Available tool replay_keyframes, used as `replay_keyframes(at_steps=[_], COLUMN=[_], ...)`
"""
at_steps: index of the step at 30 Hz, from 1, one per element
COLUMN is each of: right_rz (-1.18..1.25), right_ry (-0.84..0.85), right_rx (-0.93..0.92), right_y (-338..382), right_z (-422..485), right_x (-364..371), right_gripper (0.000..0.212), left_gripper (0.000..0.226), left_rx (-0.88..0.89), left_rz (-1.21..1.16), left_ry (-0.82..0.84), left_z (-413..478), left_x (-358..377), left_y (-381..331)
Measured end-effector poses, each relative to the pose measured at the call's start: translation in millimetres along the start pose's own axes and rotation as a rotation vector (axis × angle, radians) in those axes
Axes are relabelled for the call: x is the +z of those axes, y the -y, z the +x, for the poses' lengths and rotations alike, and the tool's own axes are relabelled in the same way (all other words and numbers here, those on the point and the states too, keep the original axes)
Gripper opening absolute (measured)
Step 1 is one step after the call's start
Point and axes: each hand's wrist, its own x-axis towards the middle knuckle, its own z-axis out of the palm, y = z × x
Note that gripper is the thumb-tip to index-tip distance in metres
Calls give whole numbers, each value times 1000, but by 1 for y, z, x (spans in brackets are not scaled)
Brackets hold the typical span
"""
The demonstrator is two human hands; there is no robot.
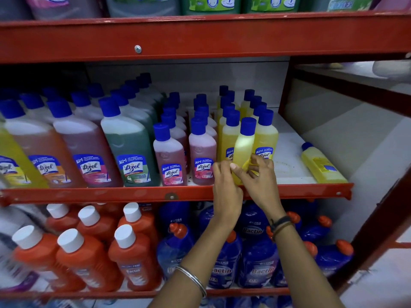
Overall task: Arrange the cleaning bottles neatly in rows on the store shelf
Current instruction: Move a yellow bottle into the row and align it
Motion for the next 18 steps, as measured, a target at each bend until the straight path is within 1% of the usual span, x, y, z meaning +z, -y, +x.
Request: replay_keyframes(at_steps=[3, 6, 9, 12, 15, 18], right_rz=[-28, 23, 38, 30, -9, -27], right_ry=[-27, -48, 4, 65, 90, 107], right_rx=[-9, -30, -62, -103, -130, -130], right_y=[3, 5, 4, -1, -6, -8], right_z=[0, -1, -2, 0, 6, 12], right_x=[2, 0, -2, -5, -9, -13], right_gripper=[66, 55, 40, 34, 29, 26], left_gripper=[31, 27, 25, 19, 23, 34], left_rx=[20, 47, 42, 21, 29, 36], left_rz=[-45, -69, -71, -47, -16, 33], left_ry=[-16, 10, 37, 78, 91, 23], left_z=[5, 10, 8, 6, 6, 5], left_x=[-1, -2, 2, 7, 8, 8], left_y=[7, 12, 13, 14, 12, 11])
